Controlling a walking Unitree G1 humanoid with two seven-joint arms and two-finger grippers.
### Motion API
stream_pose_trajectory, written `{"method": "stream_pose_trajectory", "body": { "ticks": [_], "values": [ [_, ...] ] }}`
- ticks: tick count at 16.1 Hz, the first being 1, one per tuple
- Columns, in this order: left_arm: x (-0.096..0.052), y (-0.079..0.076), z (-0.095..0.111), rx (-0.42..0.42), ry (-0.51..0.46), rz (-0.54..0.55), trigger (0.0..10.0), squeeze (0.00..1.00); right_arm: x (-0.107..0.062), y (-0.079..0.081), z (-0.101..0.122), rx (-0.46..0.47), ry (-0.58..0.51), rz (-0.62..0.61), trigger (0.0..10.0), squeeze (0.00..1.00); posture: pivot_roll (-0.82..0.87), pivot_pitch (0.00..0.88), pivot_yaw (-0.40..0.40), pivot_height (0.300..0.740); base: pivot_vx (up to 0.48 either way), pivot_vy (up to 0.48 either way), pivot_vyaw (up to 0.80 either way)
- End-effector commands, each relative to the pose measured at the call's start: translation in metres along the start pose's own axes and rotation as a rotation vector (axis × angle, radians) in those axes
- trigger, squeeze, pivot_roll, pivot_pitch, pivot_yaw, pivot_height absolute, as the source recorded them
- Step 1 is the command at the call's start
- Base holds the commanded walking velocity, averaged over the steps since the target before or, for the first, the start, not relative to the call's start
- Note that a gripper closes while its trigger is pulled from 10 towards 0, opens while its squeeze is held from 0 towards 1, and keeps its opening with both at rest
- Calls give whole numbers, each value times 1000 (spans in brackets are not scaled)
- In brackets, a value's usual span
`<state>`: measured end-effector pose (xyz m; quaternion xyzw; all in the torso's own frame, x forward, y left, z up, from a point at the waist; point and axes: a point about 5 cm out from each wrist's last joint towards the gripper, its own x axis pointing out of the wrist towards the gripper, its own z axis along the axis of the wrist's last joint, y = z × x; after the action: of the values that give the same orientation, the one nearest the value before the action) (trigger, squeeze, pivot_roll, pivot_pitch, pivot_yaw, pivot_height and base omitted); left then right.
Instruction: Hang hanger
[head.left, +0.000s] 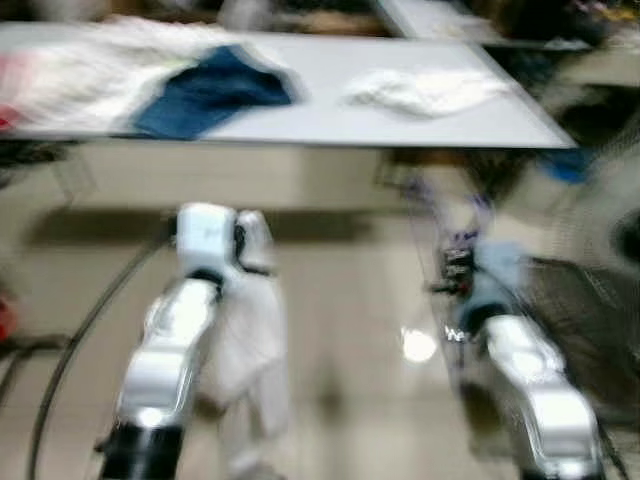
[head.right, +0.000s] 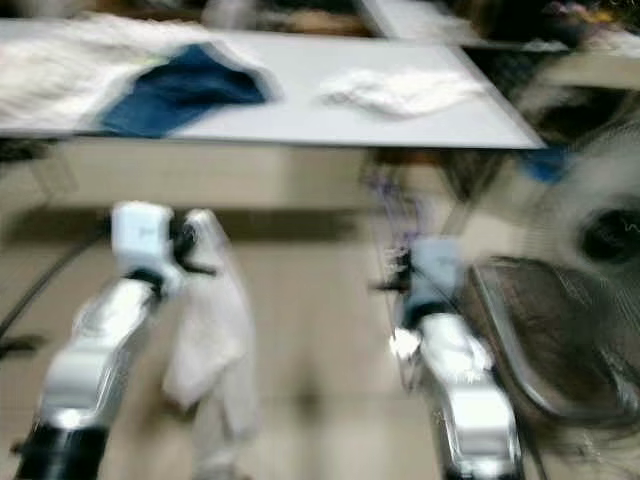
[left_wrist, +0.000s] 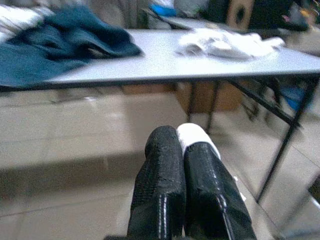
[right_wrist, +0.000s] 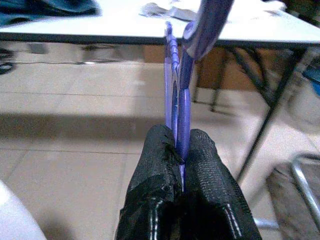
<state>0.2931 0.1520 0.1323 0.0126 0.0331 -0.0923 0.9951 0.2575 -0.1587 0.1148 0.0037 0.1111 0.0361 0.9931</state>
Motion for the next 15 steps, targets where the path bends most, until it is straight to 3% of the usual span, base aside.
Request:
{"method": "stream_pose_trajectory", "body": {
  "ticks": [1, 9, 12, 13, 15],
  "values": [
    [4, -13, 10, -2, -44, -53, 10000, 0, -2, -15, 2, -19, -7, -60, 10000, 0, -114, 31, -28, 740, 394, 0, -513],
    [6, -14, 12, -5, -49, -81, 10000, 0, -1, -14, 6, -20, -37, -71, 10000, 0, -109, 27, -21, 740, 392, 0, -64],
    [7, -14, 13, -5, -54, -74, 10000, 0, -2, -12, 12, -50, -65, -15, 10000, 0, -116, 23, -26, 740, 399, 0, 0],
    [7, -14, 13, -7, -58, -69, 10000, 0, -2, -14, 14, -6, -72, -12, 10000, 0, -119, 13, -41, 740, 401, 0, 0],
    [6, -15, 12, -18, -60, -61, 10000, 0, -1, -17, 15, -58, -70, -11, 10000, 0, -123, 10, -46, 740, 399, 0, 0]
  ]
}}
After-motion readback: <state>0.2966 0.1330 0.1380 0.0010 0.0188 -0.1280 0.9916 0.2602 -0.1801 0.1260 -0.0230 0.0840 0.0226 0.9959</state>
